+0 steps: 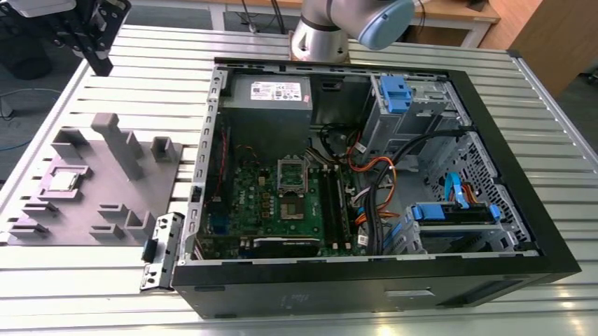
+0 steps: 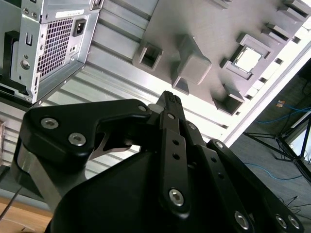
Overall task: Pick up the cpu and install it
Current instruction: 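Reach for the cpu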
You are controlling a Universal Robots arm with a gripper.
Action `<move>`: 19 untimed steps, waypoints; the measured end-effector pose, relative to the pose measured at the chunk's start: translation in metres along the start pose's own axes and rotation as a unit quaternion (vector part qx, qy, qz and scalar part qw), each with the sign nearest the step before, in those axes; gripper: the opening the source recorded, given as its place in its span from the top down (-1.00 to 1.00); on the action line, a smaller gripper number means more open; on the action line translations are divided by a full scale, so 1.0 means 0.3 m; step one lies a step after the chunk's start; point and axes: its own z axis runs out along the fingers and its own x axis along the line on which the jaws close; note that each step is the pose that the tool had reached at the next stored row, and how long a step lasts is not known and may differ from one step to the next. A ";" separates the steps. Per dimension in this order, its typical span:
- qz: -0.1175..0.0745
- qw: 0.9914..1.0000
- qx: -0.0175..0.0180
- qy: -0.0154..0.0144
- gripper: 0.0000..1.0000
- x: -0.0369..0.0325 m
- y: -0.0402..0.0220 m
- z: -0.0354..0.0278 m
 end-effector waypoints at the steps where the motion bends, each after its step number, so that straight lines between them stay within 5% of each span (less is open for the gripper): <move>1: 0.000 1.000 0.000 0.000 0.79 0.003 0.000 0.000; 19: 0.000 1.000 0.000 0.000 0.79 0.114 -0.010 0.020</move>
